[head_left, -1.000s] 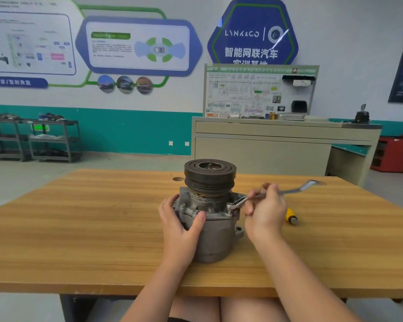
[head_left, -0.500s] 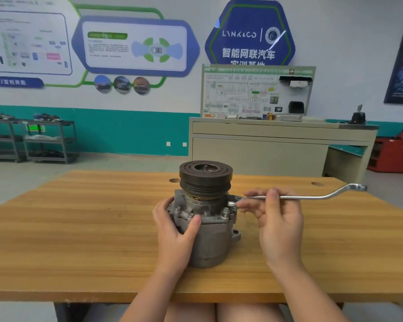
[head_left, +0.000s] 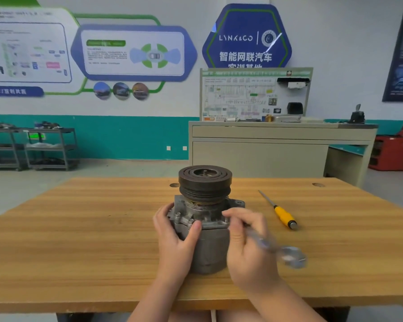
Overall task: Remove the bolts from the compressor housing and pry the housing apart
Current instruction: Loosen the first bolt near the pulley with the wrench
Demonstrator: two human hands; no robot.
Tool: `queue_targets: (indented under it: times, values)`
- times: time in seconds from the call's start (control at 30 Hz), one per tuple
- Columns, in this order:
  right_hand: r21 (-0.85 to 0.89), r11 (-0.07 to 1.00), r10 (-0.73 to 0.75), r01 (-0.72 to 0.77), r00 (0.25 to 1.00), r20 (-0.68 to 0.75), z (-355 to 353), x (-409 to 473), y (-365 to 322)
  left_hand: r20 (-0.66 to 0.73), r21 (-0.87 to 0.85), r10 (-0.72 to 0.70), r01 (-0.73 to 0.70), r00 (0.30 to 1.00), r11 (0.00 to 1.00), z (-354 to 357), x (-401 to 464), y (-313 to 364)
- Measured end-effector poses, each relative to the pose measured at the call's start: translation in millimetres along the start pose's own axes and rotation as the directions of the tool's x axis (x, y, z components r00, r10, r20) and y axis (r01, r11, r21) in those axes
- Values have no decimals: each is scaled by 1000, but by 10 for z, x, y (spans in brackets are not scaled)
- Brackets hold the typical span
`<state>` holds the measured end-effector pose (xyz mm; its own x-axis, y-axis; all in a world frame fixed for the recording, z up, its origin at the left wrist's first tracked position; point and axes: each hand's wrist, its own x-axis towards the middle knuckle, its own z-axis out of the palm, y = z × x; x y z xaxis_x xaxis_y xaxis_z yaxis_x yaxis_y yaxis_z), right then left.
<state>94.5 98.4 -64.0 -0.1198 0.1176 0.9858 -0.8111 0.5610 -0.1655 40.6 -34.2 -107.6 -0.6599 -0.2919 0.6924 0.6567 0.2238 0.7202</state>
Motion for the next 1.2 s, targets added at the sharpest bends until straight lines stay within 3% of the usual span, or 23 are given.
queue_targets:
  times: [0.07,0.1,0.13,0.2,0.27,0.3,0.37,0.43,0.53,0.6,0.77,0.83,0.93,1.0,1.03,1.1,1.13,1.2]
  values:
    - [300,927,267,-224,957,-112,12,80,-20,-1,-1,-8,8,1000,1000,0,1,15]
    - [432,842,422,-321,893,-157,19,132,-21,2,-4,-13,13,1000,1000,2,3,23]
    - [532,738,573,-414,801,-172,25,189,7,4,-6,-18,18,1000,1000,4,5,28]
    - [656,463,821,-596,567,-64,32,332,143,3,-10,-19,19,1000,1000,4,6,38]
    - [684,141,928,-716,336,161,18,496,288,1,-14,-20,20,1000,1000,0,6,42]
    - [689,10,926,-725,267,266,-5,564,338,0,-15,-22,22,1000,1000,0,6,41]
    - [740,-107,890,-665,268,369,-89,652,377,5,-18,-31,31,999,999,0,5,38]
    - [786,-47,855,-617,381,351,-183,682,328,1,-24,-31,31,1000,999,6,10,32]
    - [736,216,803,-642,545,240,-256,591,184,-1,-22,-34,34,999,999,20,12,22]
    - [645,389,766,-658,620,171,-256,492,95,6,-19,-36,36,999,999,14,9,21]
    - [496,669,617,-553,786,43,-195,298,-37,3,-23,-43,43,999,999,12,8,34]
    - [366,816,486,-448,874,-14,-140,211,-50,-1,-21,-47,47,999,999,27,16,44]
    - [93,987,123,-128,990,63,-76,78,-60,1,-17,-36,36,999,999,29,12,37]
    - [-64,995,-67,74,992,105,-52,-17,-26,3,-17,-43,43,999,999,19,0,34]
    - [-51,997,-57,61,996,74,-37,-50,-31,4,-15,-47,47,999,999,12,-6,31]
    - [188,970,164,-152,985,-52,-12,-40,-89,2,-7,-53,53,999,999,10,-5,35]
    - [344,901,322,-265,940,-117,-4,-5,-106,4,-2,-59,59,998,998,10,-2,39]
    - [551,705,621,-446,764,-175,0,109,-65,15,3,-74,74,997,997,11,-1,50]
